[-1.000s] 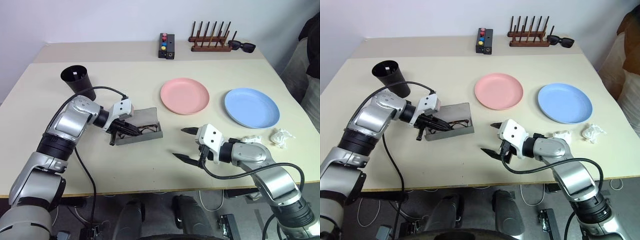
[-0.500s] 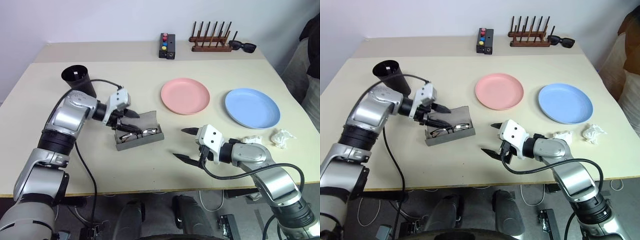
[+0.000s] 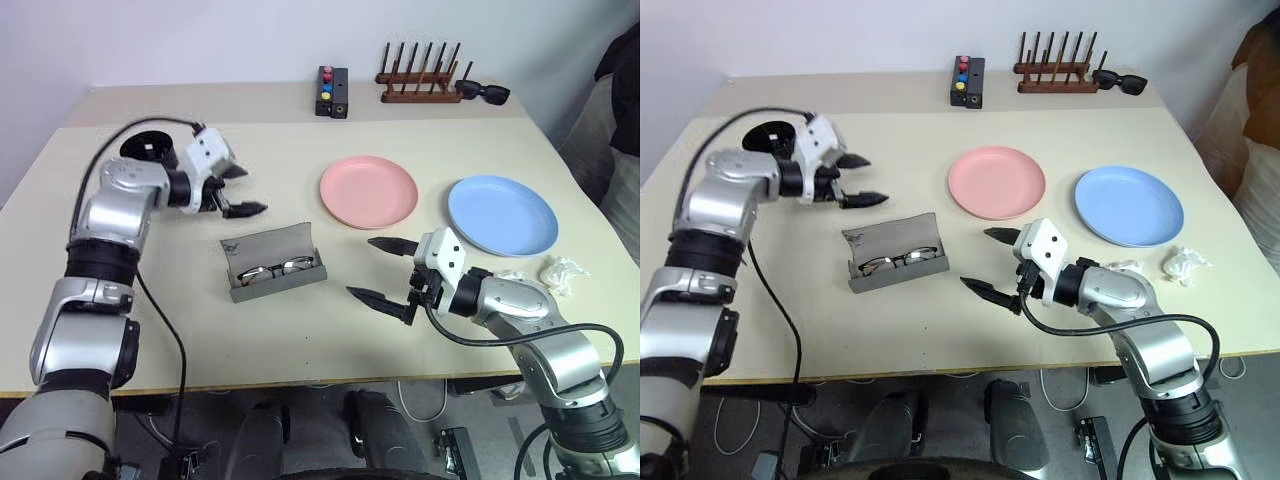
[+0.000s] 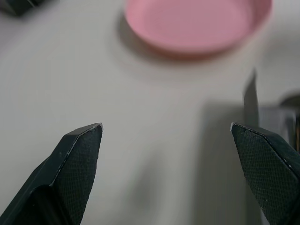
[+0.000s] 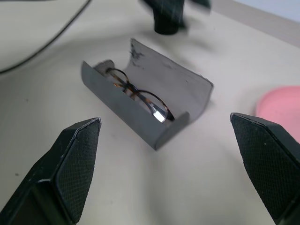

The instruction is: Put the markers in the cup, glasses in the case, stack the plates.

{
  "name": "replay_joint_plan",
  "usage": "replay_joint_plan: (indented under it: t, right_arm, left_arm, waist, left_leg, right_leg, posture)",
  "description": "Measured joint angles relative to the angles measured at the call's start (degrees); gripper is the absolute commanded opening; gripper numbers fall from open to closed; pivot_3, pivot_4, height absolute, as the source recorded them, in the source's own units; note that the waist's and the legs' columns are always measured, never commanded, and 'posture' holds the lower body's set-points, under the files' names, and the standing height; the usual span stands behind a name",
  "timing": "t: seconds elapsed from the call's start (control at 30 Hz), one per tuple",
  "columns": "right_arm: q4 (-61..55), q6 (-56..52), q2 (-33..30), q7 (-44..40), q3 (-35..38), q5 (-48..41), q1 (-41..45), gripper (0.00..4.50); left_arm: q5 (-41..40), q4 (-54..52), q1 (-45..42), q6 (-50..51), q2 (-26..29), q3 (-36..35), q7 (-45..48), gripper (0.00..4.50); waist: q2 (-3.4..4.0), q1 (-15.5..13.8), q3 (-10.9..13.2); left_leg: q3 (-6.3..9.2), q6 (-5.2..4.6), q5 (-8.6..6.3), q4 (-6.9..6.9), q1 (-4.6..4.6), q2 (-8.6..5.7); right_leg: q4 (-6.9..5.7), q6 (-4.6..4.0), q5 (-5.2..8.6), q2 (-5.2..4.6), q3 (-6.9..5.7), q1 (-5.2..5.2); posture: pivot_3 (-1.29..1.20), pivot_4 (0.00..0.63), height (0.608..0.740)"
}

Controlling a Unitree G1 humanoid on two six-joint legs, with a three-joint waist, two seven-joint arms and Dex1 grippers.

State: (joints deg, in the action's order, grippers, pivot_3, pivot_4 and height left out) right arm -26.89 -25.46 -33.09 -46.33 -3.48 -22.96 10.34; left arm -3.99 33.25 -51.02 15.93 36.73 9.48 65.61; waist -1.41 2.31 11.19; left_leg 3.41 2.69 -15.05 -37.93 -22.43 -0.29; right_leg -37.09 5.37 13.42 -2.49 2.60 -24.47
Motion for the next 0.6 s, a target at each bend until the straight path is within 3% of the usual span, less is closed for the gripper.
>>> replay_joint_plan:
  t: [0.07,0.23,0.4,0.6]
  right_arm:
    - [0.0,0.0,0.2,0.0,0.0,-0.5,0.1,4.50]
    - [0.0,0.1,0.2,0.0,0.0,-0.5,-0.2,4.50]
    - [-0.3,0.1,0.2,0.4,0.0,-0.5,-0.8,4.50]
    - [-0.5,0.1,0.2,0.6,0.0,-0.5,-1.6,4.50]
  left_arm:
    - [0.4,-1.0,0.8,-0.8,-0.3,0.6,0.0,3.60]
    - [1.7,-5.7,3.2,-1.8,0.0,1.8,1.4,1.16]
    - [0.0,-11.7,5.9,-1.2,1.1,1.5,4.8,1.16]
    - [-2.5,-10.4,6.0,2.9,-0.9,-1.2,2.5,1.16]
  waist:
    - [-0.02,-0.3,0.0]
    - [-0.01,-0.3,0.0]
    - [0.01,-0.4,0.0]
    - [0.00,-0.5,0.0]
  left_leg:
    - [0.02,0.00,0.00,-0.02,0.01,0.01]
    - [0.00,0.00,0.00,-0.02,0.03,0.00]
    - [0.00,0.00,0.00,-0.03,0.03,0.00]
    - [0.01,0.00,0.00,-0.06,0.01,0.00]
  right_leg:
    - [0.01,0.00,0.00,-0.01,-0.02,0.03]
    - [0.00,0.00,0.00,-0.02,-0.01,0.04]
    - [0.00,-0.01,0.00,-0.03,-0.01,0.05]
    - [0.01,0.00,0.01,-0.02,-0.01,0.06]
  posture:
    - [0.00,0.150,0.735]
    - [0.00,0.150,0.735]
    - [0.00,0.150,0.735]
    - [0.00,0.150,0.735]
